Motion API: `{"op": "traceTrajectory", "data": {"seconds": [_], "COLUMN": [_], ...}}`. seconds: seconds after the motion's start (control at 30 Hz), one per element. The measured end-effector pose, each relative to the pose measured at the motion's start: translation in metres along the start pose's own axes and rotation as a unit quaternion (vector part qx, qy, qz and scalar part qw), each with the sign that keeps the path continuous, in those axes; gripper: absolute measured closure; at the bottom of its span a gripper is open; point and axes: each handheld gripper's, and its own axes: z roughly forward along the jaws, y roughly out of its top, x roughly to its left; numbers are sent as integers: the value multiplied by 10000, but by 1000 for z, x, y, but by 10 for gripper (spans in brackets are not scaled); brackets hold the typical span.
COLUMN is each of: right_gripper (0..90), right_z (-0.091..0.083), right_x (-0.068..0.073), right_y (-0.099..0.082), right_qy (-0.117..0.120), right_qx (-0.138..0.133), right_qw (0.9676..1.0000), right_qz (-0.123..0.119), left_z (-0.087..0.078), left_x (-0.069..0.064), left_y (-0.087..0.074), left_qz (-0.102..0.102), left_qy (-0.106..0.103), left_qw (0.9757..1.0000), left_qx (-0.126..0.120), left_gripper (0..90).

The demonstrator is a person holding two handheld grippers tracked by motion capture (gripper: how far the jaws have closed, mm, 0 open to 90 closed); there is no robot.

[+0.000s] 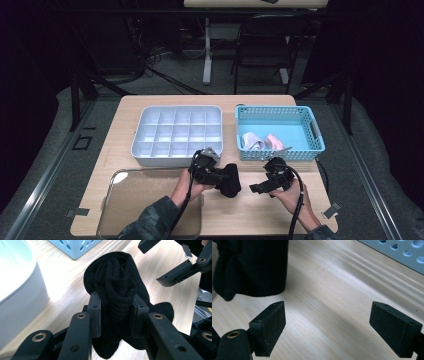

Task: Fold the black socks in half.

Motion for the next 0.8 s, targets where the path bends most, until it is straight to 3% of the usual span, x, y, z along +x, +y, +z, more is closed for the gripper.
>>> {"op": "traceTrajectory", "data": {"seconds": [0.2,0.8], "right_gripper": [130,132], "right_z": [-1,-2], "right_x": [-2,-3], "right_y": [0,1], "right_qy": [-48,-104], "right_qx": [3,87], "right_qw": [10000,9999], "right_qz": [-16,-86], "left_z": [-10,-26], "left_x": [-2,-3], "left_y": [0,6], "left_qz": [72,164], "left_qy": [112,155], "left_qw": [9999,9995], "left_qx": [-70,-241], "left_gripper": [680,679]}}
